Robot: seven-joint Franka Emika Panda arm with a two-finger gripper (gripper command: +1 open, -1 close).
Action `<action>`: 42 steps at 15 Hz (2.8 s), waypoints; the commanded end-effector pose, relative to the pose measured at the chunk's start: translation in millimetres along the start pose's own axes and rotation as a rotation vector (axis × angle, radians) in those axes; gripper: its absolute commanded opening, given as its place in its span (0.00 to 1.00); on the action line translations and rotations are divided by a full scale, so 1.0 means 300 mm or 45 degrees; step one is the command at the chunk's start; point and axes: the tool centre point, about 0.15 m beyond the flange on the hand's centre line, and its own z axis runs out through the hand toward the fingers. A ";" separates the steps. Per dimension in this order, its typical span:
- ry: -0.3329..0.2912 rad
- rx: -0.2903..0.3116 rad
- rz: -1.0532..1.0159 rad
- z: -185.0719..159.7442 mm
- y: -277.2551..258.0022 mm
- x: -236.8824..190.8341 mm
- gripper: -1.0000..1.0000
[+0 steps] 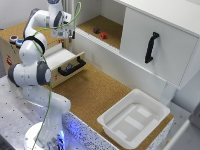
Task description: Turn on the green led light
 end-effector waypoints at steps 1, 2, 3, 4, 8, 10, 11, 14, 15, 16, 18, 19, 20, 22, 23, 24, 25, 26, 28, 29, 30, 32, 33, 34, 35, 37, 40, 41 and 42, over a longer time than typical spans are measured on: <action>-0.182 0.150 -0.294 -0.036 -0.165 -0.017 1.00; -0.226 0.130 -0.333 -0.041 -0.213 -0.010 1.00; -0.284 0.096 -0.374 -0.037 -0.264 -0.001 1.00; -0.339 0.062 -0.401 -0.026 -0.308 0.007 1.00; -0.472 -0.093 -0.491 0.004 -0.504 0.006 1.00; -0.493 -0.074 -0.508 0.003 -0.588 -0.005 1.00; -0.496 -0.068 -0.525 -0.002 -0.617 -0.011 1.00; -0.516 0.009 -0.563 -0.028 -0.678 -0.016 1.00; -0.513 0.049 -0.559 -0.041 -0.697 -0.013 1.00; -0.512 0.079 -0.566 -0.050 -0.716 -0.012 1.00; -0.490 0.076 -0.586 -0.061 -0.740 -0.016 0.00; -0.478 0.049 -0.592 -0.055 -0.743 -0.021 0.00; -0.468 0.034 -0.577 -0.051 -0.740 -0.025 0.00; -0.477 0.060 -0.557 -0.037 -0.755 -0.043 0.00; -0.471 0.089 -0.526 -0.034 -0.757 -0.044 0.00; -0.457 0.089 -0.522 -0.031 -0.763 -0.047 0.00; -0.452 0.062 -0.531 -0.023 -0.772 -0.053 0.00; -0.442 0.066 -0.521 -0.018 -0.776 -0.056 0.00; -0.428 0.077 -0.516 -0.005 -0.784 -0.059 0.00; -0.432 0.091 -0.507 0.026 -0.785 -0.068 0.00; -0.434 0.079 -0.505 0.051 -0.787 -0.076 0.00; -0.439 0.090 -0.487 0.085 -0.790 -0.083 0.00; -0.433 0.087 -0.461 0.103 -0.783 -0.079 0.00; -0.425 0.085 -0.436 0.122 -0.775 -0.072 0.00; -0.421 0.083 -0.412 0.137 -0.766 -0.064 0.00; -0.410 0.072 -0.382 0.173 -0.754 -0.042 0.00; -0.417 0.041 -0.349 0.233 -0.734 -0.046 0.00; -0.428 0.034 -0.334 0.261 -0.723 -0.056 0.00; -0.424 0.016 -0.321 0.276 -0.717 -0.061 0.00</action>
